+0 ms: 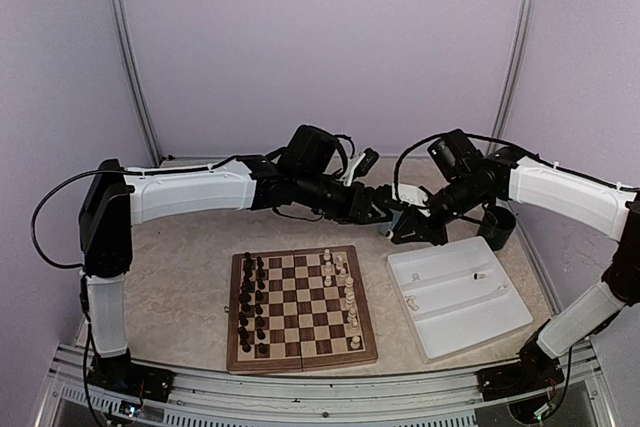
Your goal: Set up the chess pieces on the board
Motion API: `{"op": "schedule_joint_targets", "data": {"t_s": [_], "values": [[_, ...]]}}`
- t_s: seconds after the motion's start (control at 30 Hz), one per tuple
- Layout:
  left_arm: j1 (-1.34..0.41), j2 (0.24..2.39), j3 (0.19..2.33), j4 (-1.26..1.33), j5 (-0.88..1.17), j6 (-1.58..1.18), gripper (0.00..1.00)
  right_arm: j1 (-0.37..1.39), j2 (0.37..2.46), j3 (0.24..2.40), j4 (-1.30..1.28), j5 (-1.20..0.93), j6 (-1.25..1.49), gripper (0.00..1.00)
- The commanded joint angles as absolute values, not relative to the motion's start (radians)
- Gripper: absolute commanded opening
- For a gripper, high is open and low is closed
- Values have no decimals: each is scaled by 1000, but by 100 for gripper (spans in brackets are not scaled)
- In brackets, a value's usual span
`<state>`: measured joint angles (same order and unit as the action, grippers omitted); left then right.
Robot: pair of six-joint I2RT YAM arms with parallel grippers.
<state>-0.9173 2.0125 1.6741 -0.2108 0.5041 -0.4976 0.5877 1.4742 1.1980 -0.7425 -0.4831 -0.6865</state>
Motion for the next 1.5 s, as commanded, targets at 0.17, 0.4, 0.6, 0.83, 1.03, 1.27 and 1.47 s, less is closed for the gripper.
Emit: {"op": "schedule_joint_targets", "data": {"t_s": [0.17,0.4,0.6,0.83,1.03,1.27,1.47], "values": [[-908,2050,1672,-158,569,-538,42,609,1495,1287,-756,-491,-667,6],[-908,2062,1668,-151,598,-547,31,611,1509,1301,-751,-474,-658,6],[-905,2066,1664,-147,618,-555,30,614,1512,1302,-740,-461,-647,6],[-894,2060,1611,-43,694,-619,30,614,1514,1305,-725,-462,-626,6],[-887,2059,1591,-9,716,-653,27,614,1520,1317,-715,-454,-615,6],[-881,2057,1584,34,722,-655,21,614,1525,1328,-723,-472,-621,7],[-861,2029,1541,149,707,-677,15,586,1473,1327,-721,-515,-598,27]]}}
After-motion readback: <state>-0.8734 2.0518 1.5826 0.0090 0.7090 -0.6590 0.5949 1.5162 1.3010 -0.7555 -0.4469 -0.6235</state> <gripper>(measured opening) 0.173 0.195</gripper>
